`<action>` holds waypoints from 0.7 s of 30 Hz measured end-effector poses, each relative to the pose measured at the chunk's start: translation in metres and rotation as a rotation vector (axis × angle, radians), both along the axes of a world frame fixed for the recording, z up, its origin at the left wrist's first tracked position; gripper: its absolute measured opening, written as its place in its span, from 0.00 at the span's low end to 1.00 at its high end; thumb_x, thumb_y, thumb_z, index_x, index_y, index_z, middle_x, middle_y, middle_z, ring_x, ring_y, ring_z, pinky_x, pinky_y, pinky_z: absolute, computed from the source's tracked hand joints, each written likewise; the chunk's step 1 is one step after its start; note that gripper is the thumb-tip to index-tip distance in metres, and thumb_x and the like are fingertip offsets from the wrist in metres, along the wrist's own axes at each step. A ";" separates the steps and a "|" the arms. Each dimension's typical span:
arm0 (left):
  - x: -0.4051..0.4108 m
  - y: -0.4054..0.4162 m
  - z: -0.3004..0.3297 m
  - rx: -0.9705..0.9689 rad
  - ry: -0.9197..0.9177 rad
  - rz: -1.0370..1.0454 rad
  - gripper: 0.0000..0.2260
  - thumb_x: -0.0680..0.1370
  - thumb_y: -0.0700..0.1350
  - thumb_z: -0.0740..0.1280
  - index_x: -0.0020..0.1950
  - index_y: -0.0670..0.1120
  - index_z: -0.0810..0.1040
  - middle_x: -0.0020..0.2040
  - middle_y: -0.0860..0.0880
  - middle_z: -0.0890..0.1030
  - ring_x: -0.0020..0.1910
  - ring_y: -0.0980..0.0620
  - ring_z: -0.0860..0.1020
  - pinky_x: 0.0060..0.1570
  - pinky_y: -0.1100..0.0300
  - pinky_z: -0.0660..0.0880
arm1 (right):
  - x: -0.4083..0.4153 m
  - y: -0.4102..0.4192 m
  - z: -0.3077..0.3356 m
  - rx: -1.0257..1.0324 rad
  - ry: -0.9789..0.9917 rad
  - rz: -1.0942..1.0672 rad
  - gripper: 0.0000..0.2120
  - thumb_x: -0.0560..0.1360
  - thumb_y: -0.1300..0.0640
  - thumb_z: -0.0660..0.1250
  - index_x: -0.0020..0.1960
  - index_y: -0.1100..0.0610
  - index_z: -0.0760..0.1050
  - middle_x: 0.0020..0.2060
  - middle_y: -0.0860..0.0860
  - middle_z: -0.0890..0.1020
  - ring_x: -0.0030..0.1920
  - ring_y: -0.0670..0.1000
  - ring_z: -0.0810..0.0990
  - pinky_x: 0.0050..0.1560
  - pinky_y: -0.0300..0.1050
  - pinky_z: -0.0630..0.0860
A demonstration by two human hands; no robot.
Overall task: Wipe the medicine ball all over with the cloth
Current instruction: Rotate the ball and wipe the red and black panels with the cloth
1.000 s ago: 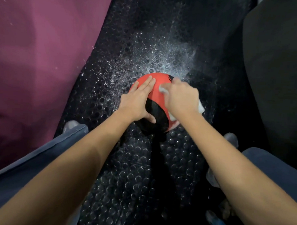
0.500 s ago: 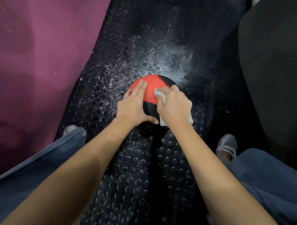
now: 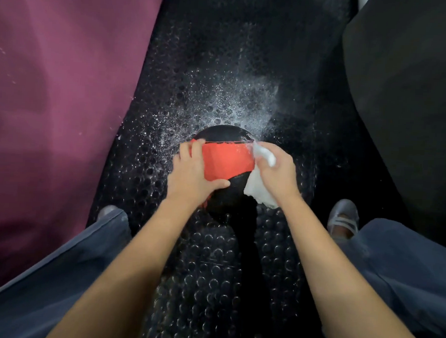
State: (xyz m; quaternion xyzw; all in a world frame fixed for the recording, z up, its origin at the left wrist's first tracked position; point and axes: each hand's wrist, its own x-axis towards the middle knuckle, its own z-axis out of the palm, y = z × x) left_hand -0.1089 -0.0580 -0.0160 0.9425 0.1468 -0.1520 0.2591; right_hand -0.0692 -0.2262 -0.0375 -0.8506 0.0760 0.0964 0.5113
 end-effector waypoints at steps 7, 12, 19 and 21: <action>0.032 -0.001 -0.002 0.040 0.223 -0.312 0.57 0.65 0.61 0.77 0.79 0.54 0.39 0.79 0.54 0.38 0.78 0.39 0.43 0.71 0.38 0.57 | -0.010 0.011 -0.008 -0.358 -0.037 0.134 0.16 0.78 0.51 0.63 0.65 0.47 0.75 0.55 0.54 0.74 0.57 0.55 0.72 0.57 0.49 0.70; 0.025 -0.008 -0.002 0.077 0.233 -0.282 0.58 0.64 0.58 0.79 0.79 0.56 0.39 0.79 0.60 0.39 0.79 0.45 0.41 0.66 0.35 0.64 | -0.026 0.005 -0.001 -0.373 -0.059 0.190 0.16 0.79 0.52 0.61 0.67 0.48 0.73 0.54 0.55 0.74 0.55 0.57 0.75 0.53 0.51 0.72; 0.013 -0.011 -0.003 0.110 0.212 -0.277 0.58 0.64 0.58 0.78 0.79 0.55 0.39 0.79 0.59 0.38 0.78 0.44 0.40 0.65 0.35 0.65 | -0.014 0.026 0.011 -0.646 -0.270 0.308 0.11 0.80 0.52 0.59 0.57 0.49 0.78 0.50 0.53 0.75 0.52 0.54 0.74 0.42 0.44 0.65; 0.011 -0.008 -0.004 0.099 0.220 -0.251 0.58 0.64 0.58 0.78 0.79 0.54 0.39 0.79 0.59 0.38 0.78 0.44 0.40 0.66 0.34 0.65 | -0.009 0.031 0.013 -0.703 -0.274 0.348 0.11 0.80 0.52 0.59 0.58 0.50 0.77 0.51 0.53 0.75 0.52 0.54 0.75 0.44 0.45 0.67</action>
